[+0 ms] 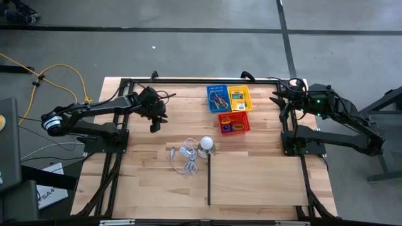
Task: Pick & Place Office Desk Supplies
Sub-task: Put the blue bin with the rubber bands on the shelf
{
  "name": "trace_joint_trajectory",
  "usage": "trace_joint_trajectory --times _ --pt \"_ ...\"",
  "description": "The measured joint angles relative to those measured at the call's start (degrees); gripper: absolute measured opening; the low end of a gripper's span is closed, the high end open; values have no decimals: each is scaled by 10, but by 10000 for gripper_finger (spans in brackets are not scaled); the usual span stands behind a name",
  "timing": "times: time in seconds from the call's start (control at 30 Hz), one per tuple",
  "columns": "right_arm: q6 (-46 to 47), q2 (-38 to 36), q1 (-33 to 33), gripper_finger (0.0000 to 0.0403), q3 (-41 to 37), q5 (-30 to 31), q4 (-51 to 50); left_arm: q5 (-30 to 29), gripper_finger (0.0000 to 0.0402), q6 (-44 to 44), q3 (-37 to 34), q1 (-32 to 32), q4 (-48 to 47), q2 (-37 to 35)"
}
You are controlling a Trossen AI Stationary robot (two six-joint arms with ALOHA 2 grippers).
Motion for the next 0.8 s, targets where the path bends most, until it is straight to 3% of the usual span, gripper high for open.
trace_joint_trajectory --times 0.33,0.8 --pt "0 0 0 110 0 0 0 23 118 -14 -7 9 18 0" --pt "0 0 0 110 0 0 0 11 118 -35 -7 8 39 0"
